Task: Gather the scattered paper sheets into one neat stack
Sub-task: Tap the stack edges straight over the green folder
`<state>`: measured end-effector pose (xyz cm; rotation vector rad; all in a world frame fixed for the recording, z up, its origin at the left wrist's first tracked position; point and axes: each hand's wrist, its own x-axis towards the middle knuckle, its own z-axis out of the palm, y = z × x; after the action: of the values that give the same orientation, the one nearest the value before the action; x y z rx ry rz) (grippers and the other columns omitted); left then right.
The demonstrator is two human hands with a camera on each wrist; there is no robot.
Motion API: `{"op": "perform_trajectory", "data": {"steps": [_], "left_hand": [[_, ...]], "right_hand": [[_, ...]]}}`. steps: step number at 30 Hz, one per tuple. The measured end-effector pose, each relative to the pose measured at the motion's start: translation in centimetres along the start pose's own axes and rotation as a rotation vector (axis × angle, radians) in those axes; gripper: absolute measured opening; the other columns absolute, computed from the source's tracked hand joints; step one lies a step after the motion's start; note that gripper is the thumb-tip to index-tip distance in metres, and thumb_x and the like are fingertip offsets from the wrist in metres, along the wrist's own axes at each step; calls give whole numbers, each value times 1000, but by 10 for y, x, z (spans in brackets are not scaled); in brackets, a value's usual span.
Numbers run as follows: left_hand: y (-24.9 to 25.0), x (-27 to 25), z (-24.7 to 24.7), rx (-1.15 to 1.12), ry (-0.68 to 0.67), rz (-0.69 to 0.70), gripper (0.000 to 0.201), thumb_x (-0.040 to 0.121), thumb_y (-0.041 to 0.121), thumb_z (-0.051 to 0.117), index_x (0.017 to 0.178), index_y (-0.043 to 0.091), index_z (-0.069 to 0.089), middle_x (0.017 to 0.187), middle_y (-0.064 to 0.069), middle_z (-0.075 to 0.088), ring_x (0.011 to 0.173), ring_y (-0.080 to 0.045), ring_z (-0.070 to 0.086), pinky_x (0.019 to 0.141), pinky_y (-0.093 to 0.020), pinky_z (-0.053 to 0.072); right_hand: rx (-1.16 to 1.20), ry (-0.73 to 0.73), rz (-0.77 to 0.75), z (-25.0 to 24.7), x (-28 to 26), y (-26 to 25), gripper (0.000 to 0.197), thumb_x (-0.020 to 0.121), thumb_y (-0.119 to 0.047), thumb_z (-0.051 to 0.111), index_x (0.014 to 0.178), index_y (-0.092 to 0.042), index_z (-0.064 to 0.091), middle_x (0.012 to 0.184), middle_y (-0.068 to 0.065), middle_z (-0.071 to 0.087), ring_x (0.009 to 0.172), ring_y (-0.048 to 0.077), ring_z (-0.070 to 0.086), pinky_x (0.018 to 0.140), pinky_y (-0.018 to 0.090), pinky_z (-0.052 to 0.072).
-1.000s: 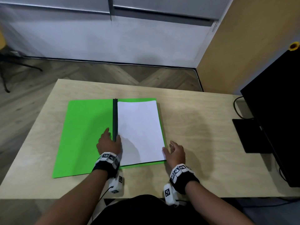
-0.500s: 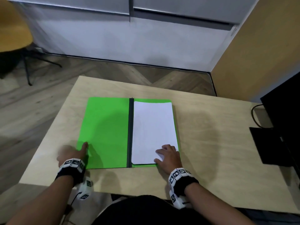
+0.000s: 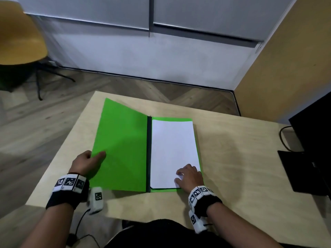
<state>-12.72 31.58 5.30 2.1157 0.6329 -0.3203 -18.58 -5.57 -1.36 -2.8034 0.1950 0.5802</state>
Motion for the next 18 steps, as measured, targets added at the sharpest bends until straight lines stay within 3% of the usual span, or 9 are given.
{"op": "perform_trajectory", "data": {"steps": [2,4,6,8,10,12,13,15,18], "left_hand": [[23,-21,0,-175,-197,114,28,87,30,72,90,5,58,83,-11,73,80,-30,68,60,-28,47],[51,-49,6,-305,-344,222,20,88,24,69,87,10,56,85,-9,75,82,-28,70,59,-27,46],[76,-78,19,-366,-461,317,31,86,39,67,95,10,60,94,-3,75,83,-22,71,68,-33,50],[90,-94,39,-372,-558,374,51,81,56,67,105,11,63,104,1,74,89,-18,72,73,-31,52],[93,-95,65,-321,-614,356,63,72,64,61,110,14,65,107,2,73,93,-17,72,74,-29,52],[85,-83,93,-238,-624,288,60,73,67,67,107,18,66,104,2,73,95,-19,71,75,-29,50],[79,-75,106,-166,-604,259,55,75,66,69,104,20,66,102,3,73,96,-20,70,75,-30,50],[62,-56,131,57,-517,229,48,77,64,69,102,23,66,102,4,70,97,-18,67,79,-29,49],[44,-37,162,271,-360,156,57,81,56,70,120,16,59,116,-4,64,109,-24,61,88,-28,45]], "right_hand": [[21,-4,-13,-2,-2,2,27,84,-40,57,107,-33,69,121,-6,52,119,18,47,99,35,39],[92,18,6,-4,-4,4,24,83,-38,57,100,-34,73,118,-8,56,115,16,52,97,33,42],[202,67,48,-6,-5,6,19,80,-35,58,89,-35,75,110,-12,63,106,13,59,93,30,48],[471,81,88,-7,-1,13,14,83,-25,64,79,-34,74,103,-12,68,98,10,66,93,28,51],[869,119,119,-8,1,22,31,87,-1,61,74,-26,74,105,7,72,92,20,71,93,40,54],[1183,143,190,-18,1,34,41,91,8,47,78,-17,76,103,22,71,85,33,72,74,40,57],[1282,150,236,-27,1,38,39,93,2,42,85,-16,76,100,21,72,80,31,71,62,32,53],[1534,106,317,-46,-4,49,35,92,-17,41,104,-14,73,96,15,73,68,25,64,55,27,42],[1653,-13,276,-52,2,76,47,98,-44,35,120,-16,66,110,16,71,86,28,67,72,35,50]]}}
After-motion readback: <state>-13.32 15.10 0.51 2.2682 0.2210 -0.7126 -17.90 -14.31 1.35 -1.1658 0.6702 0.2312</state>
